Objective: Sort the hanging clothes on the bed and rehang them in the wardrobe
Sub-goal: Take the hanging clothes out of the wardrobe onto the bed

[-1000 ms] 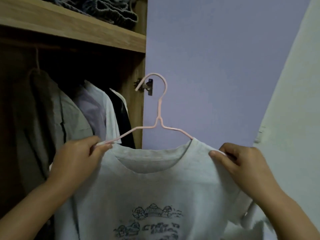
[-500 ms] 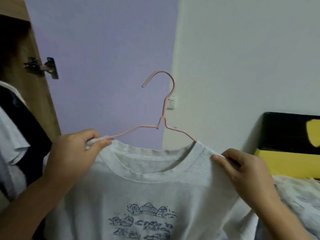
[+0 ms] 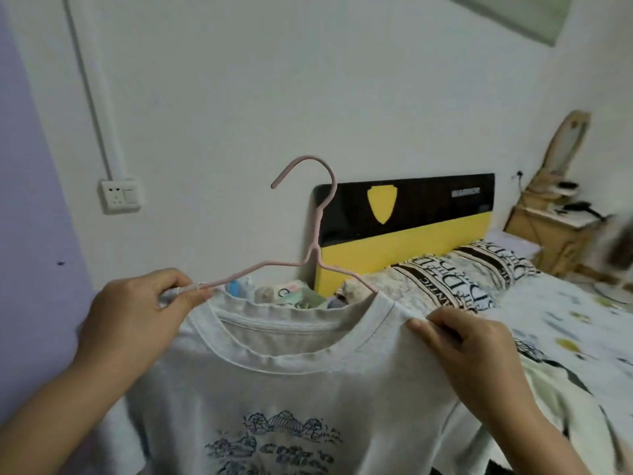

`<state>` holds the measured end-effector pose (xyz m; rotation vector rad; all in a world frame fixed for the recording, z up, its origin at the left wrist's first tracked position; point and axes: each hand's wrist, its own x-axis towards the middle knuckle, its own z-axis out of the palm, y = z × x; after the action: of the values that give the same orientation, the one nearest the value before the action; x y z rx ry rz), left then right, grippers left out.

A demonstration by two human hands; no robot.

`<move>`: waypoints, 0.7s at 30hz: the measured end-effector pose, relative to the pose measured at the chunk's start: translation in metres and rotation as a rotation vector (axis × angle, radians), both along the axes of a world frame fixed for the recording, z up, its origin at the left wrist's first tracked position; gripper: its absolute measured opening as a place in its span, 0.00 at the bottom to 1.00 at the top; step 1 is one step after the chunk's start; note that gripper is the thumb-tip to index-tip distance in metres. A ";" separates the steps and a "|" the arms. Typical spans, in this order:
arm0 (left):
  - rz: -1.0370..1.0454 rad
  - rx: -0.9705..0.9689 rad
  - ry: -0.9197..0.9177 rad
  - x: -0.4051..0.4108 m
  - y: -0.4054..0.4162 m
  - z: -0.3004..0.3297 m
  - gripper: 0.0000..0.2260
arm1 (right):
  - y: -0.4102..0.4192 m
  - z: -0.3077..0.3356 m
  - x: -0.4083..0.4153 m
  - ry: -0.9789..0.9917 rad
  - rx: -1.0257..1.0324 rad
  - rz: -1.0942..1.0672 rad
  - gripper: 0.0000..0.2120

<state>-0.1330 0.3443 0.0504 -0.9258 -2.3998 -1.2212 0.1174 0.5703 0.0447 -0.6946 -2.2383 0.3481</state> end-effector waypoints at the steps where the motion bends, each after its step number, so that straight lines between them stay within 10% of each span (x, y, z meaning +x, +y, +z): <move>1: -0.031 -0.007 -0.002 0.010 0.015 -0.001 0.10 | 0.006 -0.001 0.017 0.003 -0.007 -0.034 0.11; 21: -0.589 -0.102 -0.132 0.166 0.278 -0.035 0.11 | 0.099 -0.028 0.242 -0.028 -0.142 -0.621 0.13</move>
<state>0.0332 0.6222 0.0154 -1.7189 -2.3832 -1.3866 0.3594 0.6694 0.0170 -1.4202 -1.9103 0.1835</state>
